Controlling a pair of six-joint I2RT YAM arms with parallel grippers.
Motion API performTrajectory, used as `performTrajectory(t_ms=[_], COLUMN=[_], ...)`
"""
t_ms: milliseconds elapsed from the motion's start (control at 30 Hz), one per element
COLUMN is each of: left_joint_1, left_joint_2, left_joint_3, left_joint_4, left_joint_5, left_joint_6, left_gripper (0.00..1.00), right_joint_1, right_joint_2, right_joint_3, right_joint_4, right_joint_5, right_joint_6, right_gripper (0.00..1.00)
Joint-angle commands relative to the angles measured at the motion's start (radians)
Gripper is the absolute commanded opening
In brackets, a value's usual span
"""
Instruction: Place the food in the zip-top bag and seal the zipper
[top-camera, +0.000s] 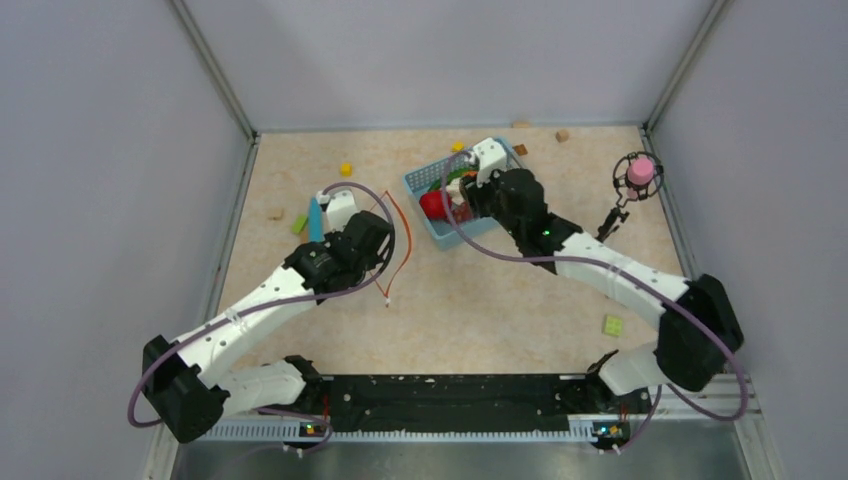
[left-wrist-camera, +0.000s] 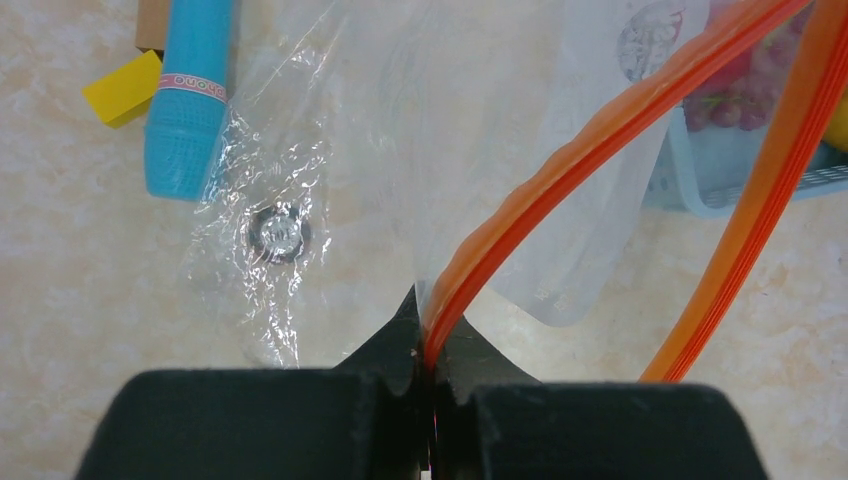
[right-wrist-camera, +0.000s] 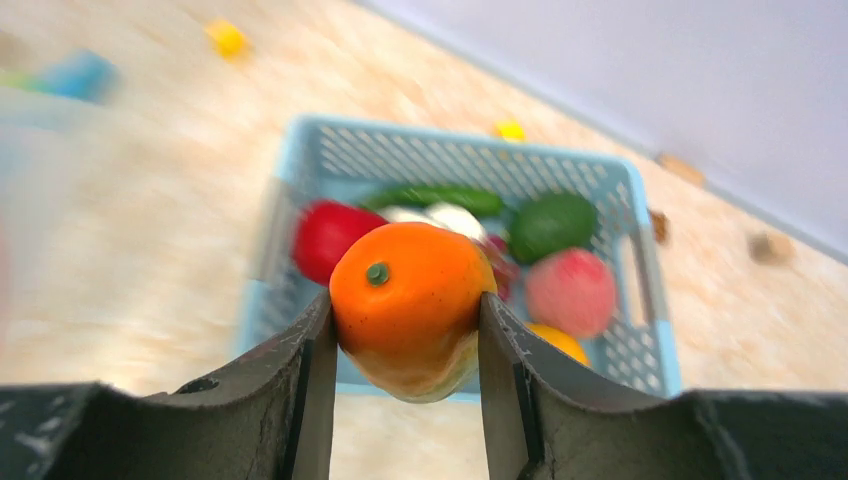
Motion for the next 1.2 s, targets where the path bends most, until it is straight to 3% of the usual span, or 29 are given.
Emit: performTrajectory(t_ms=[0, 67, 133, 300, 533, 667, 1000, 1167], left_joint_1=[0.004, 0.003, 0.004, 0.004, 0.004, 0.004, 0.004, 0.003], left_joint_2=[-0.041, -0.047, -0.05, -0.057, -0.088, -0.11, -0.136, -0.139], left_joint_3=[-0.006, -0.01, -0.011, -0.009, -0.02, -0.037, -0.053, -0.053], left_joint_4=[0.042, 0.05, 0.055, 0.056, 0.07, 0.099, 0.124, 0.117], left_joint_5=[0.025, 0.037, 0.051, 0.081, 0.125, 0.163, 0.19, 0.165], left_joint_6=[0.016, 0.022, 0.026, 0.032, 0.042, 0.06, 0.081, 0.08], left_gripper=[0.0, 0.0, 0.0, 0.0, 0.0, 0.0, 0.0, 0.0], right_joint_1=[0.019, 0.036, 0.111, 0.269, 0.287, 0.291, 0.305, 0.304], right_joint_2=[-0.231, -0.277, -0.284, -0.217, -0.107, -0.064, -0.007, -0.028], right_joint_3=[-0.114, -0.172, -0.187, -0.143, -0.182, -0.201, -0.137, -0.113], right_joint_4=[0.192, 0.294, 0.345, 0.392, 0.572, 0.588, 0.443, 0.384], right_joint_5=[-0.397, -0.524, -0.56, -0.494, -0.381, -0.237, -0.192, -0.201], right_joint_6=[0.204, 0.326, 0.348, 0.314, 0.399, 0.47, 0.61, 0.602], right_gripper=[0.22, 0.23, 0.23, 0.23, 0.23, 0.26, 0.75, 0.91])
